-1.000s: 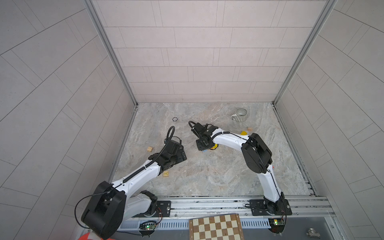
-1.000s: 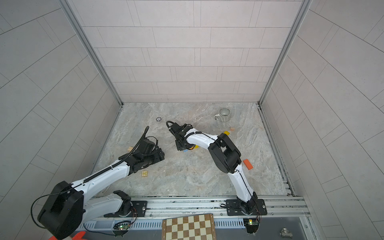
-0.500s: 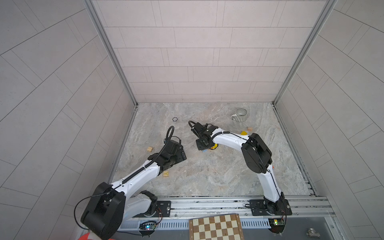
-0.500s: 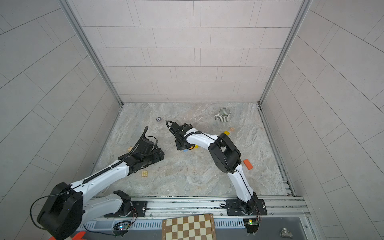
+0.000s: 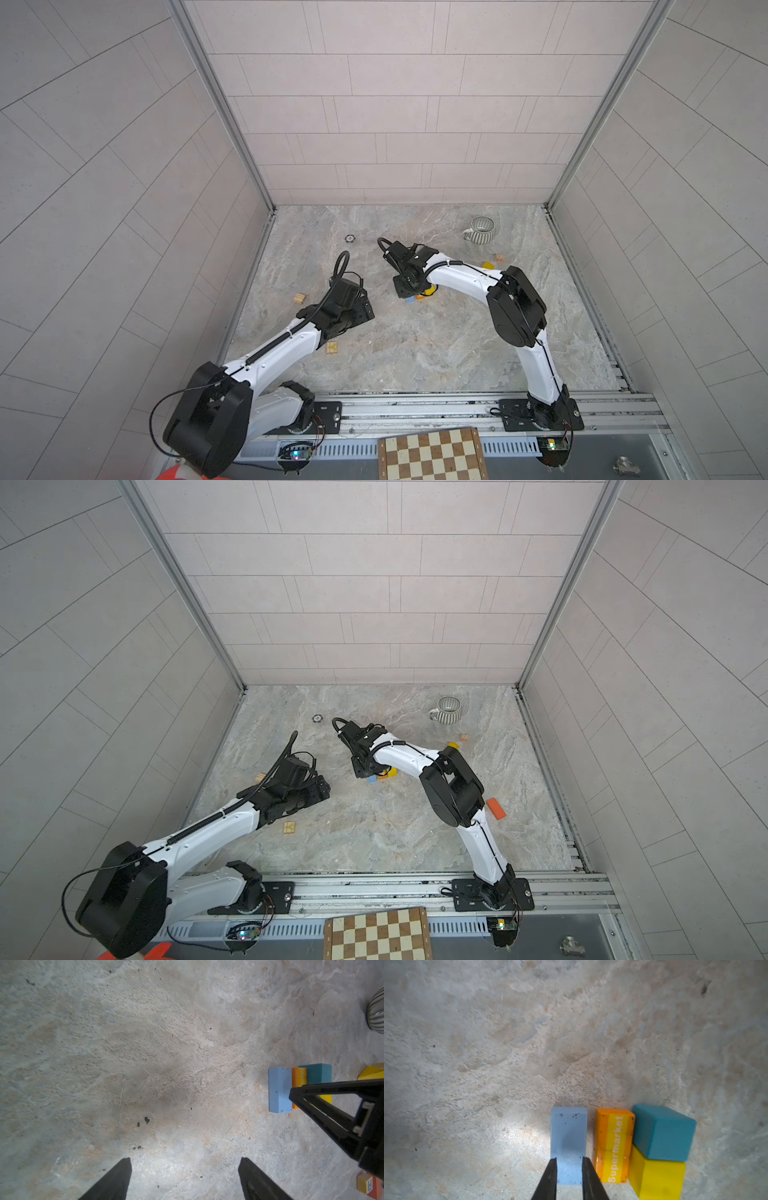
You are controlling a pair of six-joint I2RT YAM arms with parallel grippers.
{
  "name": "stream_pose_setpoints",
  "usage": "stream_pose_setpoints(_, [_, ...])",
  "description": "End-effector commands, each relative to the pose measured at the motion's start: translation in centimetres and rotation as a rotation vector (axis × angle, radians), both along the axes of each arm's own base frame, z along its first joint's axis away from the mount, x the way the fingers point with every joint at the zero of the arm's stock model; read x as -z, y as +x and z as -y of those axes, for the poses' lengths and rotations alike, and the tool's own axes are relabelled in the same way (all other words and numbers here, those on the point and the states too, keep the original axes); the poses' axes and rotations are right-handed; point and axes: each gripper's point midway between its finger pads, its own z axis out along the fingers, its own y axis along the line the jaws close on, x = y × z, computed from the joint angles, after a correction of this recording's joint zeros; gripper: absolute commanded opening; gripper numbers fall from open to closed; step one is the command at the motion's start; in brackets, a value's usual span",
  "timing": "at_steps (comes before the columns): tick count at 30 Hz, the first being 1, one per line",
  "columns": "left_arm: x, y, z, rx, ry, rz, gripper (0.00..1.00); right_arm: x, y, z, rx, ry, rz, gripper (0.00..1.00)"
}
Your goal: Build the wood block tower
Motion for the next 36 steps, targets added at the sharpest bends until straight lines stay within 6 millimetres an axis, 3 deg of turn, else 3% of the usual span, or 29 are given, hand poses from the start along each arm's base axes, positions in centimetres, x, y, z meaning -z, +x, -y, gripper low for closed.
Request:
stream_pose_setpoints(1, [-0.7, 0.5, 0.1, -0.002, -0.003, 0.004, 0.87, -2.3, 0.1, 0.5, 0.004, 0.006, 0.025, 0.29])
stream_pose_setpoints(14, [-0.1, -0.1, 0.0, 0.001, -0.008, -0.008, 0.88, -0.5, 0.1, -0.1, 0.005, -0.002, 0.002, 0.44])
stream_pose_setpoints(36, [0.6, -0.3, -0.3, -0.007, -0.009, -0.011, 0.87, 2.0, 0.2, -0.9, 0.009, -0.017, -0.030, 0.43])
